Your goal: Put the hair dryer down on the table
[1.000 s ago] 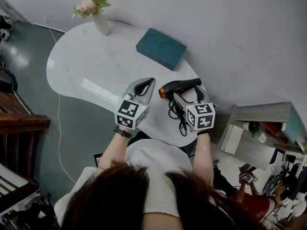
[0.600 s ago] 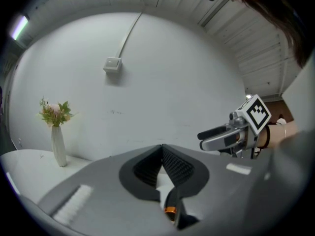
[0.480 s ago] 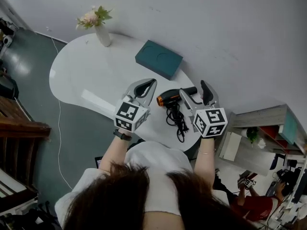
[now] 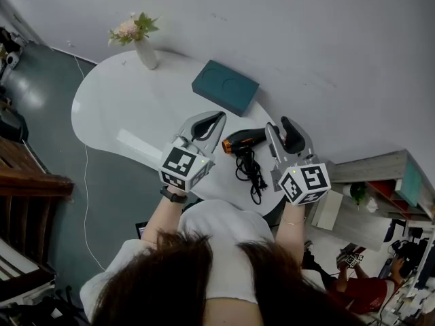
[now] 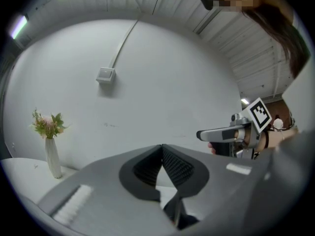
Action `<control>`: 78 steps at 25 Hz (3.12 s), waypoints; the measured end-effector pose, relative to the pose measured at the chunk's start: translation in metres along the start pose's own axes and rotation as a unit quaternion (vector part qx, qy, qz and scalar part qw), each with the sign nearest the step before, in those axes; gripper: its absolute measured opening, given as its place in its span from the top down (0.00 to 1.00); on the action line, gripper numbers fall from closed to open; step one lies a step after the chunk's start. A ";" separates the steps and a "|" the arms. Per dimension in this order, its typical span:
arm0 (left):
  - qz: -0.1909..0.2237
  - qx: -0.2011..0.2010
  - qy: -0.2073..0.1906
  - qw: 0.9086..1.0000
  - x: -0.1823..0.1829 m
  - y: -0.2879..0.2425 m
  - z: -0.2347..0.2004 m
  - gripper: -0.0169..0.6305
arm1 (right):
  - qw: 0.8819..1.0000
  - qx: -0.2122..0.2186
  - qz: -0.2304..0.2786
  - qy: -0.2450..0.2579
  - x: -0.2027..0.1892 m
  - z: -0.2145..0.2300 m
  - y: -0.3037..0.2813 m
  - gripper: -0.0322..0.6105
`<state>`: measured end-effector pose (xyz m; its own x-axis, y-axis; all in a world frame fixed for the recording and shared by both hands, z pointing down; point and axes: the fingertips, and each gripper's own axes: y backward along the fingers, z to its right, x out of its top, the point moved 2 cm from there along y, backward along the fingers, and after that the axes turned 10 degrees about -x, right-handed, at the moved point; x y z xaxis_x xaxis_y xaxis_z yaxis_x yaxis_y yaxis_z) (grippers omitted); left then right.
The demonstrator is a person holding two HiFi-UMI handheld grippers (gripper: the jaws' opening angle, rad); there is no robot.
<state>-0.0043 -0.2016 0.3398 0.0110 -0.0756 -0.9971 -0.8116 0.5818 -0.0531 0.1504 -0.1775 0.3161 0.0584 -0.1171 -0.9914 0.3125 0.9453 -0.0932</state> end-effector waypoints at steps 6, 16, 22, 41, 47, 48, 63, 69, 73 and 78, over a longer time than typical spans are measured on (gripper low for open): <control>-0.003 -0.008 0.008 1.000 -0.005 -0.002 0.003 0.88 | 0.999 -0.031 0.004 -0.015 -0.006 0.013 0.007 0.85; -0.015 -0.020 0.020 0.999 -0.018 -0.006 0.005 0.88 | 0.998 -0.057 -0.011 -0.013 -0.022 0.020 0.014 0.95; -0.018 -0.020 0.024 0.999 -0.024 -0.002 0.002 0.88 | 0.997 -0.071 -0.032 -0.005 -0.037 0.025 0.019 0.95; -0.022 -0.016 0.025 0.999 -0.027 0.001 -0.005 0.88 | 0.996 -0.082 -0.030 -0.006 -0.038 0.027 0.019 0.95; -0.021 -0.018 0.024 0.999 -0.026 0.001 -0.006 0.88 | 0.996 -0.080 -0.032 -0.004 -0.038 0.026 0.017 0.95; -0.021 -0.018 0.024 0.999 -0.026 0.001 -0.006 0.88 | 0.996 -0.079 -0.033 -0.005 -0.039 0.026 0.017 0.95; -0.012 -0.019 0.018 1.000 -0.022 0.002 -0.012 0.88 | 0.996 -0.081 -0.041 -0.012 -0.043 0.027 0.017 0.95; -0.009 -0.030 0.010 0.999 -0.021 0.008 -0.014 0.88 | 0.996 -0.082 -0.042 -0.011 -0.043 0.028 0.018 0.95; -0.016 -0.035 0.001 0.999 -0.021 0.013 -0.017 0.88 | 0.996 -0.082 -0.040 -0.010 -0.041 0.027 0.018 0.95; -0.015 -0.042 -0.006 0.999 -0.019 0.011 -0.017 0.88 | 0.996 -0.084 -0.033 -0.005 -0.037 0.028 0.019 0.95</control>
<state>-0.0234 -0.2072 0.3585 0.0438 -0.0817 -0.9957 -0.8573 0.5086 -0.0795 0.1805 -0.1633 0.3535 0.0522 -0.1834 -0.9817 0.1525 0.9729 -0.1736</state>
